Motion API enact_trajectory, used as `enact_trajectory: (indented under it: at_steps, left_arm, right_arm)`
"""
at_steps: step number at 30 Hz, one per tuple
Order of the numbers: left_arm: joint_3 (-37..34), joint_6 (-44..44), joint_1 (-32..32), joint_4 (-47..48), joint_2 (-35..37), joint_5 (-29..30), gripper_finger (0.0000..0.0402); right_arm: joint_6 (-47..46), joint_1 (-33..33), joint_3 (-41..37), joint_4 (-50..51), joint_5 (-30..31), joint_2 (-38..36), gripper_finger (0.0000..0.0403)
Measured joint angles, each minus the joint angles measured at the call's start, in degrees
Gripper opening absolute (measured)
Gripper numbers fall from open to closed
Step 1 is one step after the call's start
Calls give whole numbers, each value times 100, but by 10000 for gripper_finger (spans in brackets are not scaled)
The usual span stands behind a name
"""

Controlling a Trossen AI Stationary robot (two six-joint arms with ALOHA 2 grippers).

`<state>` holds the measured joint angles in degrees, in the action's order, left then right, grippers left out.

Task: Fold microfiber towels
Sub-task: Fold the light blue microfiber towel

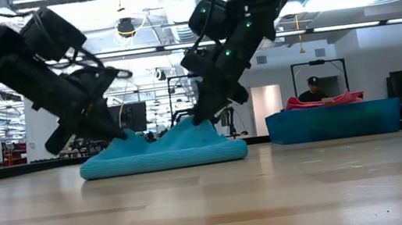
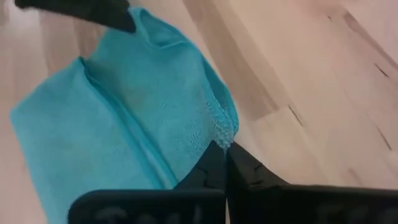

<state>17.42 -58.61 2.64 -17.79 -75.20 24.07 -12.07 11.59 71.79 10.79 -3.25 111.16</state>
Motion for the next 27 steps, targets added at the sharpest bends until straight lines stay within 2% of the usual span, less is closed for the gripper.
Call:
enact_trajectory:
  at_steps: [5,10,15,21,27]
  left_arm:
    - [150,289,-82,88,308,-34,1]
    - [166,557,-321,111,652,-406,1]
    - [167,685,-685,96,691,-536,0]
    - [167,857,-991,28,711,-434,0]
    - [167,1125,-1291,-16,711,-501,0]
  right_arm:
    - [63,-106,0,316,23,-137,16]
    - [157,-285,2,447,27,-141,23]
    - [268,-516,2,569,26,-155,16]
    - [444,-834,-2,916,335,-561,22]
    - [692,-1221,-65,1032,358,-865,19]
